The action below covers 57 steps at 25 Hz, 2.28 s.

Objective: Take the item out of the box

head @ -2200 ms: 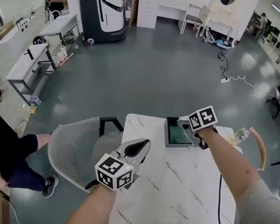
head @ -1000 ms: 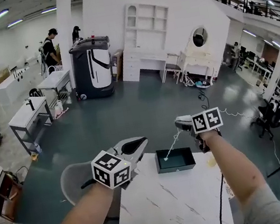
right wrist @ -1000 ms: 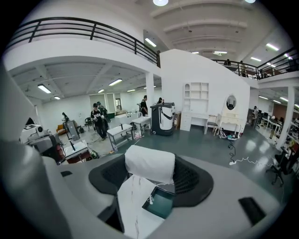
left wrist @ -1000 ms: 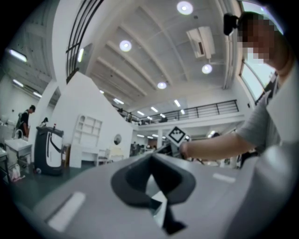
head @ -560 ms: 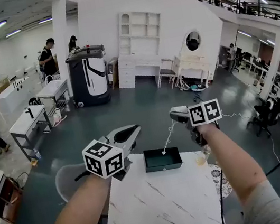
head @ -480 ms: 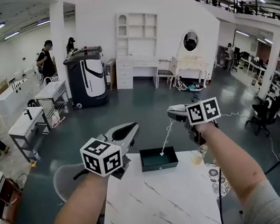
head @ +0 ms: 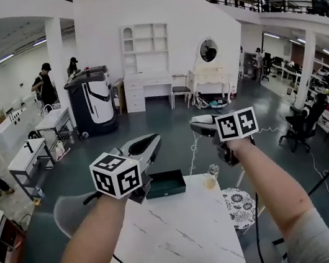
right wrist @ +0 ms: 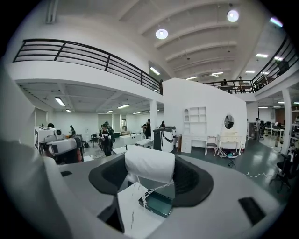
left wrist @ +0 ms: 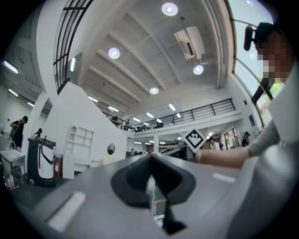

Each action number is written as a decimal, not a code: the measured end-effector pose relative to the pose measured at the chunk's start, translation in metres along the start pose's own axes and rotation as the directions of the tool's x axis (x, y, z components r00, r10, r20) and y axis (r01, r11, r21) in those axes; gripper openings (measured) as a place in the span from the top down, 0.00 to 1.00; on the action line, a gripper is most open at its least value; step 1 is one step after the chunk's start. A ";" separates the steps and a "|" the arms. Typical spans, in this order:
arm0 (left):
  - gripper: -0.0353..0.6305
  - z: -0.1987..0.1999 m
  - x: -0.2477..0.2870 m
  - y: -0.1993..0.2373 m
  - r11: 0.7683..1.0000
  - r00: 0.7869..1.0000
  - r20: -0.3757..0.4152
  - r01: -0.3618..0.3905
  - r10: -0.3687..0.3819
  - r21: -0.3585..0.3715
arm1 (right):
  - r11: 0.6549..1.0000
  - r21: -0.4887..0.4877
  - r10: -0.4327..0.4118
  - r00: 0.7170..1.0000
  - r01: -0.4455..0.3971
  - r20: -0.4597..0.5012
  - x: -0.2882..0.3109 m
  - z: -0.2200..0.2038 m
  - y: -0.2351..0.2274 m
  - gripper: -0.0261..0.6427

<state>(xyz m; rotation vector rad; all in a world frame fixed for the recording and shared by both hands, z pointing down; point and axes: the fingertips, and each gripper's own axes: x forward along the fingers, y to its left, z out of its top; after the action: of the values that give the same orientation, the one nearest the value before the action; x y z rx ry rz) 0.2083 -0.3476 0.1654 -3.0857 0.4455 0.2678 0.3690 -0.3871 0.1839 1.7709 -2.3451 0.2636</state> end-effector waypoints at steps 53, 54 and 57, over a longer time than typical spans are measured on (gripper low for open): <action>0.94 -0.075 -0.179 -0.099 0.988 0.993 -0.082 -0.098 0.088 -0.120 | 0.968 -0.030 0.251 0.960 -0.249 0.122 -0.145 -0.120 0.154 0.53; 0.94 -0.079 -0.188 -0.092 0.989 0.993 -0.085 -0.088 0.078 -0.121 | 0.971 -0.025 0.238 0.964 -0.237 0.121 -0.138 -0.126 0.162 0.53; 0.94 -0.098 -0.218 -0.075 0.991 0.994 -0.099 -0.053 0.040 -0.125 | 0.977 0.016 0.208 0.971 -0.211 0.118 -0.118 -0.151 0.188 0.53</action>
<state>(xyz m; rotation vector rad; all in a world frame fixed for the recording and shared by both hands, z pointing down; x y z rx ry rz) 0.0400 -0.2181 0.2978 -3.2267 0.5240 0.1538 0.2267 -0.1883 0.2949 1.5899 -2.6269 0.2314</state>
